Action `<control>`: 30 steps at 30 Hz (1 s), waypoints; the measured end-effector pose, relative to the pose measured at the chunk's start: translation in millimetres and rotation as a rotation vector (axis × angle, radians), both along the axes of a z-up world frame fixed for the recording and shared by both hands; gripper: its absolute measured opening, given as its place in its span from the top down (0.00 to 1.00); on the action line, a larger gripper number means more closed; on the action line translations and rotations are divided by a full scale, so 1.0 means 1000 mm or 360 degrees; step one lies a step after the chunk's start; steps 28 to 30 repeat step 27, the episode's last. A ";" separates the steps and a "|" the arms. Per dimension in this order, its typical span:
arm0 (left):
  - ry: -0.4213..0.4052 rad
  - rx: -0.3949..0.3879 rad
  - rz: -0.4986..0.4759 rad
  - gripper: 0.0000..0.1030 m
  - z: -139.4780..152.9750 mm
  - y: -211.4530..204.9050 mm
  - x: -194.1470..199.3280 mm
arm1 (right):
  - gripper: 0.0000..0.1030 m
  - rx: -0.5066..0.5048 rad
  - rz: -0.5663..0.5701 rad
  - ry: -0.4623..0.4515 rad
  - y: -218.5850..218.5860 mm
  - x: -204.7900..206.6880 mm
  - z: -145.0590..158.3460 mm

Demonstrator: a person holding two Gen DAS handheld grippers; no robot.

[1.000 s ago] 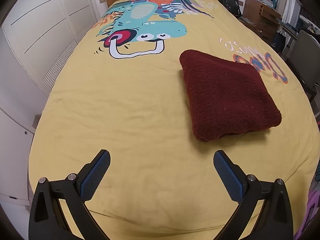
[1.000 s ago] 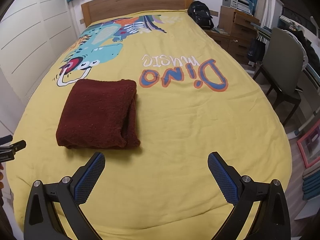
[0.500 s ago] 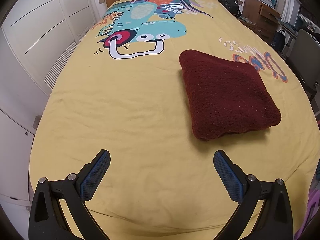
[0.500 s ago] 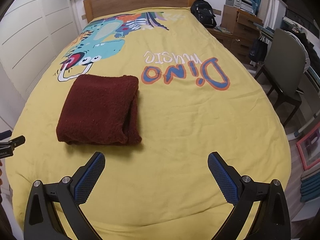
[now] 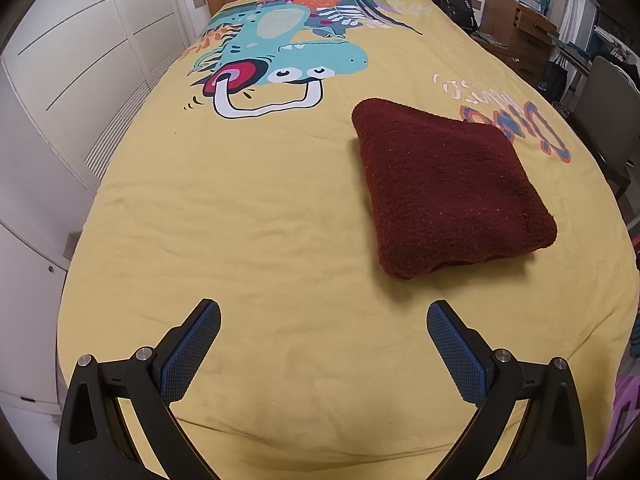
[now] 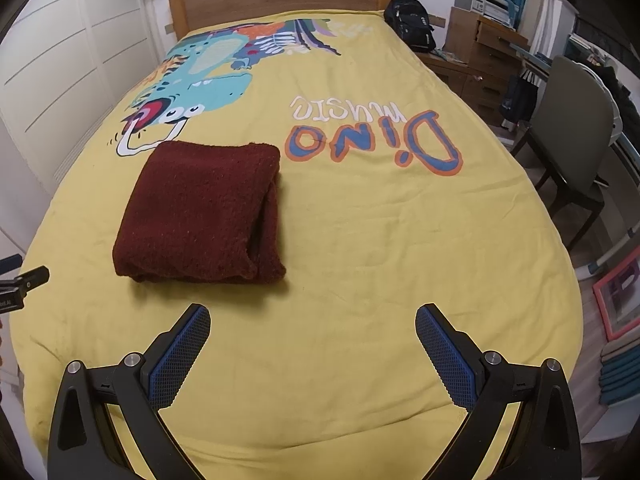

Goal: Fold small clothes

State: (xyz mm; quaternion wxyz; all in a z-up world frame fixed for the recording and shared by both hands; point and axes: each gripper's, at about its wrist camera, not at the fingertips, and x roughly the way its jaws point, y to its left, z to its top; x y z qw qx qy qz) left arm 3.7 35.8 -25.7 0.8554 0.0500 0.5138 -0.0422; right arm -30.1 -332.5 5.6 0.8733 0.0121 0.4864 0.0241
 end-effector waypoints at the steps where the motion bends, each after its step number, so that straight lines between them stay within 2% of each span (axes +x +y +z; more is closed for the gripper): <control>1: -0.0002 0.0007 -0.0001 0.01 0.000 0.000 0.000 | 0.01 0.0000 0.0000 -0.0001 0.000 0.000 0.000; 30: 0.0013 -0.0002 -0.0019 0.01 -0.002 -0.005 -0.002 | 0.01 0.0018 0.0001 0.0017 0.001 -0.002 -0.004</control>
